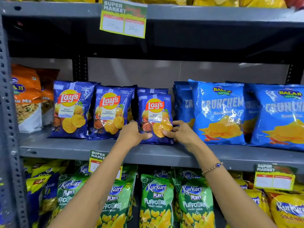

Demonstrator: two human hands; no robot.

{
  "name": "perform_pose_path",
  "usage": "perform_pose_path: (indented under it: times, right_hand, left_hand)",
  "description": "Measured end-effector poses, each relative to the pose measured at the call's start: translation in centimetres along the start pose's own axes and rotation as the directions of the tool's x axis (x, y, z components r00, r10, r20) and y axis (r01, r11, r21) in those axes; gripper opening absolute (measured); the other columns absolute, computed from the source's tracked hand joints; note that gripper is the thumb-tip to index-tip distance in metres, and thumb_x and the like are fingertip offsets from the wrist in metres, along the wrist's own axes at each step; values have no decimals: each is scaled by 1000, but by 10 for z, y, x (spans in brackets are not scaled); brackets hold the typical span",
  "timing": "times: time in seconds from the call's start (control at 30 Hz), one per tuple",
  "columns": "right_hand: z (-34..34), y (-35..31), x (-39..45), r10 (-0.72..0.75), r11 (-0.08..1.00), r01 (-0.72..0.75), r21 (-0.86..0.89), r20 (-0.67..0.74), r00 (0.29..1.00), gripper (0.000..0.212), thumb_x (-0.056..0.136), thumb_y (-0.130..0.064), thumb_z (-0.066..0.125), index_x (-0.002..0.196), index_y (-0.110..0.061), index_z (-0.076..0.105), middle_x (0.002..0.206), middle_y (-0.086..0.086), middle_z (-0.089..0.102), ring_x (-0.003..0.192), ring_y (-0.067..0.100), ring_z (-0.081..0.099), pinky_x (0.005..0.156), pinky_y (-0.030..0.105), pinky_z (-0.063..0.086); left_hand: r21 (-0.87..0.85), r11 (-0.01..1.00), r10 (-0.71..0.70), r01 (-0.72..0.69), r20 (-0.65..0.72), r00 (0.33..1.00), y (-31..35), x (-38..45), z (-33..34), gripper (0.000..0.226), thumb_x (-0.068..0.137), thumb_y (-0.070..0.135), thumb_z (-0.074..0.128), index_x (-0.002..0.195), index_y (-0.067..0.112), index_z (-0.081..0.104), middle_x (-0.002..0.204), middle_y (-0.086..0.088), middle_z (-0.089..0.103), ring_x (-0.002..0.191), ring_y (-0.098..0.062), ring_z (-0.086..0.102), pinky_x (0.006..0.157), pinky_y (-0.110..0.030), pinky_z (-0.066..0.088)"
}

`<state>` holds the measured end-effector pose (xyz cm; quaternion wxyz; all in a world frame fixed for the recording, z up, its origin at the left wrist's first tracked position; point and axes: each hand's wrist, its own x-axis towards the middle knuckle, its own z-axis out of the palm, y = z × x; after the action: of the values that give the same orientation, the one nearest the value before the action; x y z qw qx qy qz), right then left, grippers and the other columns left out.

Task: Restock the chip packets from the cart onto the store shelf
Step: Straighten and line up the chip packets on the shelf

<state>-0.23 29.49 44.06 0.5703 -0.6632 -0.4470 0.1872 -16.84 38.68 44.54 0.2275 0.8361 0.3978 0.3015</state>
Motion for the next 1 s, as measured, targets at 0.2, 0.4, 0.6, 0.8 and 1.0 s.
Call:
perform_pose_path:
  times: [0.2, 0.4, 0.6, 0.8, 1.0]
  right_hand:
    - [13, 0, 6, -32, 997, 34, 69, -37, 999, 71, 69, -16, 81, 127, -8, 39, 111, 12, 58, 95, 23, 56, 64, 23, 41]
    - [23, -5, 6, -72, 997, 72, 0, -48, 996, 64, 75, -12, 76, 125, -8, 36, 87, -8, 48, 93, 16, 51, 65, 19, 41]
    - [26, -4, 6, -85, 996, 83, -30, -55, 995, 64, 77, -14, 75, 126, -7, 35, 89, -8, 50, 94, 14, 51, 66, 18, 41]
    - [27, -3, 7, -89, 995, 86, -48, -52, 995, 65, 77, -17, 75, 127, -9, 34, 102, 1, 51, 102, 18, 51, 82, 27, 41]
    - [29, -1, 6, -112, 992, 106, -75, -76, 991, 64, 77, -19, 75, 127, -10, 36, 86, -11, 49, 97, 16, 52, 82, 28, 42]
  left_hand:
    - [-7, 1000, 10, -11, -64, 998, -2, 3, -5, 72, 78, 33, 73, 134, 3, 39, 131, -16, 56, 117, -33, 55, 92, -40, 46]
    - [25, 1000, 19, -16, -112, 994, -5, 1, -3, 64, 81, 30, 71, 132, 5, 42, 128, -16, 59, 116, -35, 55, 93, -41, 47]
    - [45, 999, 14, -7, -143, 990, -2, -2, 0, 59, 84, 29, 68, 131, 4, 42, 126, -18, 59, 116, -36, 54, 94, -41, 45]
    - [70, 998, 11, 0, -164, 986, -1, -6, 1, 57, 85, 29, 66, 131, 4, 43, 128, -18, 57, 118, -36, 53, 95, -42, 44]
    - [88, 996, 16, -2, -165, 986, -3, -4, 2, 56, 85, 29, 65, 130, 3, 44, 128, -18, 58, 119, -36, 52, 96, -42, 44]
